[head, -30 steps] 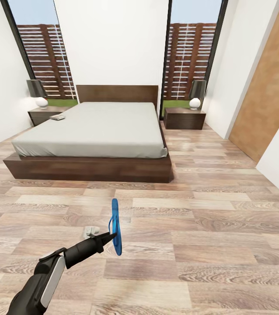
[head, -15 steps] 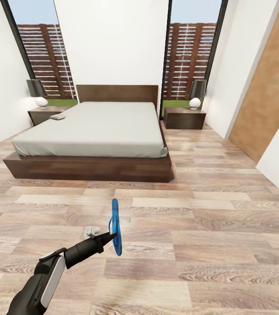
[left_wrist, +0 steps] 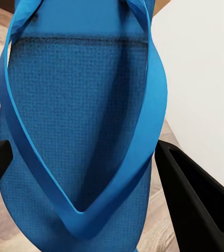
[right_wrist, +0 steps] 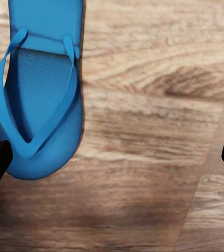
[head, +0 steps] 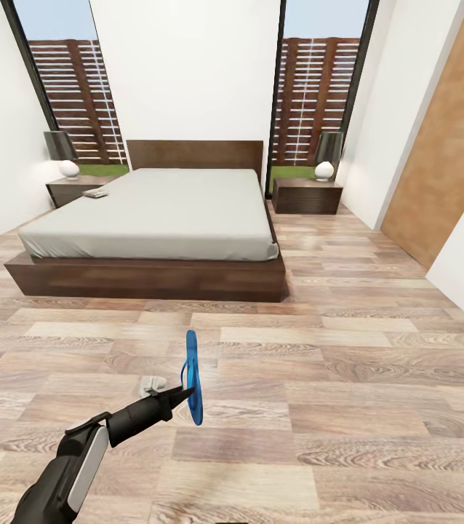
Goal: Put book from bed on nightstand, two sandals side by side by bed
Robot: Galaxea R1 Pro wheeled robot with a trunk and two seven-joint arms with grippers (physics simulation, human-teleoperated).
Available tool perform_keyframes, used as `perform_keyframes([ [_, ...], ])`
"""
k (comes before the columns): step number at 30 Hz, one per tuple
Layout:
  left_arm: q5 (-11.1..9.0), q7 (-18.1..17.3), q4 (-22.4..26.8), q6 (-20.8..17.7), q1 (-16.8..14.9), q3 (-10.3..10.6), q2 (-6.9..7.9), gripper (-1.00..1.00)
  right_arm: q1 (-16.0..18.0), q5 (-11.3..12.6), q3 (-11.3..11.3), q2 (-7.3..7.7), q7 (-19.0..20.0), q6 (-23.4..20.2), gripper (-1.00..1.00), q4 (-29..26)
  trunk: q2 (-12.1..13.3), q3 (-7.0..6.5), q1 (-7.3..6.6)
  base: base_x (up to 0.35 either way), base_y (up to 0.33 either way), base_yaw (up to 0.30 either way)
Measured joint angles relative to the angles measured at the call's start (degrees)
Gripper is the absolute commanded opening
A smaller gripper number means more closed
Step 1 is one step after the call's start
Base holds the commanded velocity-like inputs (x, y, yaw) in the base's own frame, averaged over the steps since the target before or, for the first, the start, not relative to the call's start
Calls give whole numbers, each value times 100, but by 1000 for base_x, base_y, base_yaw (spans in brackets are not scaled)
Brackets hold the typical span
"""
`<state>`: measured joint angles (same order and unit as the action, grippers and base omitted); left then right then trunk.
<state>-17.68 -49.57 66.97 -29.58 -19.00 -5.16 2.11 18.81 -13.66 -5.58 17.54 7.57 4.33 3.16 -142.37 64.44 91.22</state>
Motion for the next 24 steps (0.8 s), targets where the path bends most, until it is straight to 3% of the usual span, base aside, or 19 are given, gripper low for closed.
perform_keyframes([
  [24,8,0,-2,13,3,0,0,-100,0,9,0,0,-1,19,100,-23,0,0,0,0,0,0],
])
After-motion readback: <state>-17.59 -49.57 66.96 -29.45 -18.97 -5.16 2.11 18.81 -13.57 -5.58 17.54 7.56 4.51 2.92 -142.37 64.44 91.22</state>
